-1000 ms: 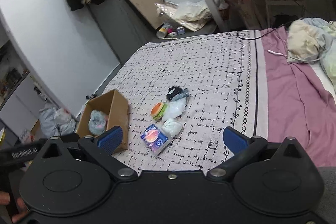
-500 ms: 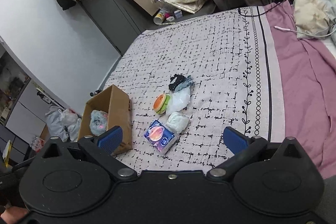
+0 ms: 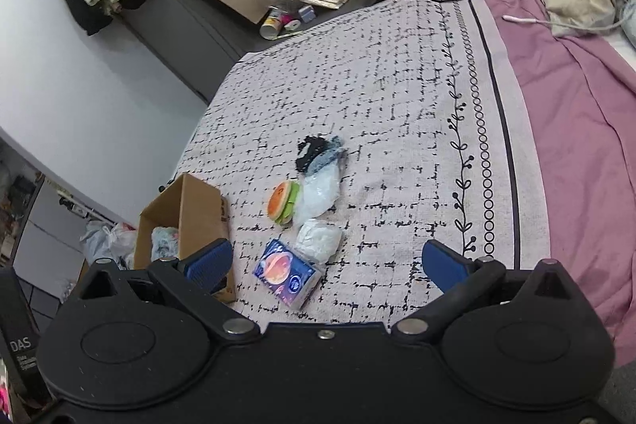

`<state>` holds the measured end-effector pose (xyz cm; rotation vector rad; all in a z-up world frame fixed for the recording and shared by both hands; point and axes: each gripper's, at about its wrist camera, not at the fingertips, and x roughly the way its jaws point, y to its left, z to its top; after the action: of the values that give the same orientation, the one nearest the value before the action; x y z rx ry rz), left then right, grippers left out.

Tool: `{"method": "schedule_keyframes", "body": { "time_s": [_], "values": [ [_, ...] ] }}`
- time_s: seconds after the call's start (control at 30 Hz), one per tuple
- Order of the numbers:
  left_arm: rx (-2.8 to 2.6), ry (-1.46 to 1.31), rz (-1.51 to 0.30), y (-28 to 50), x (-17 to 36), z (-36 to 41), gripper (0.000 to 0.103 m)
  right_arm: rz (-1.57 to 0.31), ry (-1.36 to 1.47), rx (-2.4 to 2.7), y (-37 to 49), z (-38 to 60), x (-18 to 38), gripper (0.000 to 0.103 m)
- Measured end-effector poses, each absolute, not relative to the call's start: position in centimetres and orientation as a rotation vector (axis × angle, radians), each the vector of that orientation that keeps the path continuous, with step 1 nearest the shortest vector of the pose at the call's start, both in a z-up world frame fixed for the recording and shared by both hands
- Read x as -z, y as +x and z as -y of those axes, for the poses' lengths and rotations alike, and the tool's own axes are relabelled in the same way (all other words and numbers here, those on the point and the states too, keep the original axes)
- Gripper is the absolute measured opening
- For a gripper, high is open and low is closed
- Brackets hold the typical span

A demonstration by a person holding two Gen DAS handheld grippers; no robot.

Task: Organize soft objects
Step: 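Grasp the purple tissue pack with the left tool while the right tool approaches the white bag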

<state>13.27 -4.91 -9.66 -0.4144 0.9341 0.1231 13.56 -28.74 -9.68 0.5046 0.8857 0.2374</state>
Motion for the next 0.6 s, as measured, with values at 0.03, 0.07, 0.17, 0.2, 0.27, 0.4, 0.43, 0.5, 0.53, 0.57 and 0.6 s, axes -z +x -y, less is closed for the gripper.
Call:
{"method": "schedule_keyframes", "body": {
  "time_s": [0.03,0.07,0.17,0.2,0.27,0.4,0.43,0.5,0.53,0.57,0.6],
  "values": [
    [-0.126,-0.421,-0.941,13.6,10.0,4.9,0.084,-0.889,0.509,-0.234,13.7,28.8,9.9,0.102],
    [-0.128,-0.425,-0.947,13.9,10.3,5.0,0.081,-0.892,0.513,-0.228,13.8,28.9,10.2,0.101],
    [-0.142,-0.44,-0.968,14.9,11.4,5.2,0.076,-0.903,0.532,-0.219,14.4,29.1,10.9,0.1],
    [-0.145,-0.443,-0.972,15.2,11.8,5.2,0.074,-0.909,0.542,-0.216,14.6,29.1,11.2,0.099],
    [-0.152,-0.447,-0.989,15.9,12.6,5.3,0.071,-0.929,0.567,-0.222,15.0,29.2,11.9,0.095],
    [-0.163,-0.455,-1.018,16.9,14.0,5.7,0.068,-0.95,0.588,-0.225,15.9,29.1,12.9,0.094],
    [-0.169,-0.448,-1.021,17.2,14.3,5.8,0.068,-0.954,0.598,-0.225,16.0,29.1,13.2,0.093],
    [-0.173,-0.445,-1.029,17.7,14.9,5.9,0.068,-0.962,0.617,-0.225,16.4,29.2,13.6,0.091],
    [-0.178,-0.444,-1.036,18.0,15.2,6.0,0.068,-0.968,0.625,-0.227,16.6,29.2,13.8,0.089],
    [-0.184,-0.444,-1.044,18.2,15.5,6.0,0.068,-0.975,0.634,-0.227,16.8,29.3,14.1,0.089],
    [-0.19,-0.445,-1.052,18.5,15.9,6.1,0.068,-0.984,0.643,-0.226,17.0,29.3,14.4,0.088]
  ]
}}
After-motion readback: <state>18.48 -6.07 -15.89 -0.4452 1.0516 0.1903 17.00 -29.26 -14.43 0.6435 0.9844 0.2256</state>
